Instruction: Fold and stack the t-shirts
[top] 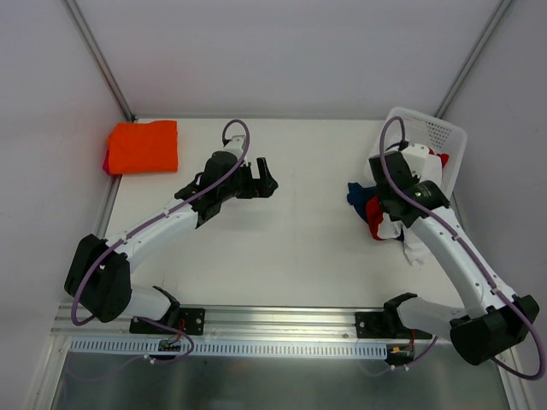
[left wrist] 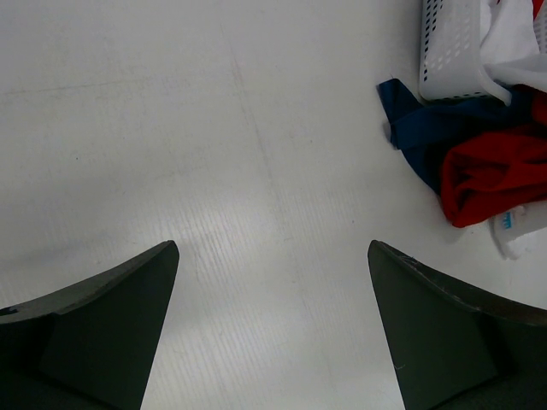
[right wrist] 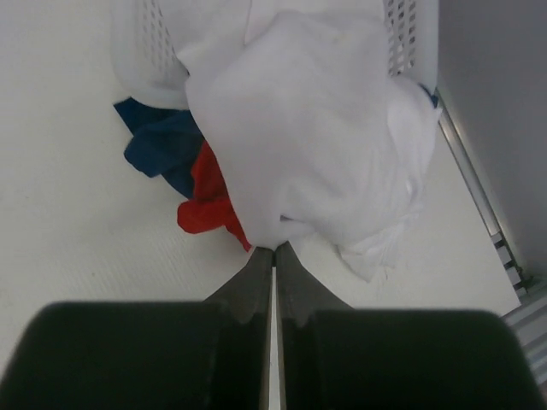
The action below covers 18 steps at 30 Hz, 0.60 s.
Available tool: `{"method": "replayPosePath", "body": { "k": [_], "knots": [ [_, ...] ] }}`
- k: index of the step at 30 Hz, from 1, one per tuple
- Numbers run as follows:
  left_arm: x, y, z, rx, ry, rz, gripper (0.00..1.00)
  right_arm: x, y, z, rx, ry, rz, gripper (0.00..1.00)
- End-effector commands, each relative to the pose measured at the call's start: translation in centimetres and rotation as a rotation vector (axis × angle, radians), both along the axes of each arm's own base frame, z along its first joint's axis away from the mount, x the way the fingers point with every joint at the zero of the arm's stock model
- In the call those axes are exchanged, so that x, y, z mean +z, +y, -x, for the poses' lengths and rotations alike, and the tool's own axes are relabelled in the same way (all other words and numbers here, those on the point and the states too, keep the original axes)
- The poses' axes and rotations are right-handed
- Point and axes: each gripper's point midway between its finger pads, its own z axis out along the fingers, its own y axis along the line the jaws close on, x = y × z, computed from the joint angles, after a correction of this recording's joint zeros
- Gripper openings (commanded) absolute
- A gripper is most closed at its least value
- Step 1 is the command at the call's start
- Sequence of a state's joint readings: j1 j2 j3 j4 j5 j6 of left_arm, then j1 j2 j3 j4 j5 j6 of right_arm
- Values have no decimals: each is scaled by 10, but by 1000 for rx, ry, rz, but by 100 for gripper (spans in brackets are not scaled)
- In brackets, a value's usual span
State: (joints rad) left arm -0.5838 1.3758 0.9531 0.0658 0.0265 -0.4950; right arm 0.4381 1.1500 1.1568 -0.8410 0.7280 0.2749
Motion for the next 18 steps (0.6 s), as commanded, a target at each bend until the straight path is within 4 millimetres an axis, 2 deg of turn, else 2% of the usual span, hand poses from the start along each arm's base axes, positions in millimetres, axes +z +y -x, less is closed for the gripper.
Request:
{"method": "replayPosePath", "body": {
  "k": [1,3,4,6,7,8,9,10,11,12,13,14,15,16,17,18],
  "knots": [
    [23,-8,-1,-14,-42,43,94,80,-11,-11,-5,-179,32,1],
    [23,-8,-1,-14,-43,42,94,95,1,-19,37,-195,-10,1],
    [24,-8,-1,-14,-45,45,94,110,11,-30,56,-216,-34,1],
    [26,-7,-1,-11,-50,45,94,120,29,-41,108,-215,-70,1],
    [27,-7,-1,-7,-52,44,94,138,44,-46,144,-250,-100,0],
    [28,-5,-1,-2,-58,44,94,131,62,-60,178,-220,-107,0],
    [32,-2,-1,9,-71,44,94,133,90,-71,238,-205,-123,1],
    [30,-1,-1,12,-69,41,94,131,97,-67,259,-194,-123,1],
    [36,4,-2,37,-87,39,94,131,121,-81,294,-182,-134,1],
    [37,7,-2,49,-95,36,94,130,138,-86,325,-172,-138,0],
    [44,15,-3,84,-120,34,94,125,163,-85,382,-147,-139,0],
    [47,19,-3,102,-131,31,94,120,190,-95,425,-124,-153,1],
    [47,25,-3,125,-139,25,94,116,208,-97,452,-110,-165,1],
    [56,34,-3,165,-170,22,95,109,233,-91,511,-78,-180,1],
    [59,39,-3,185,-185,17,95,118,248,-92,539,-96,-203,1],
    [57,45,-1,205,-190,6,96,98,266,-96,557,-53,-190,1]
  ]
}}
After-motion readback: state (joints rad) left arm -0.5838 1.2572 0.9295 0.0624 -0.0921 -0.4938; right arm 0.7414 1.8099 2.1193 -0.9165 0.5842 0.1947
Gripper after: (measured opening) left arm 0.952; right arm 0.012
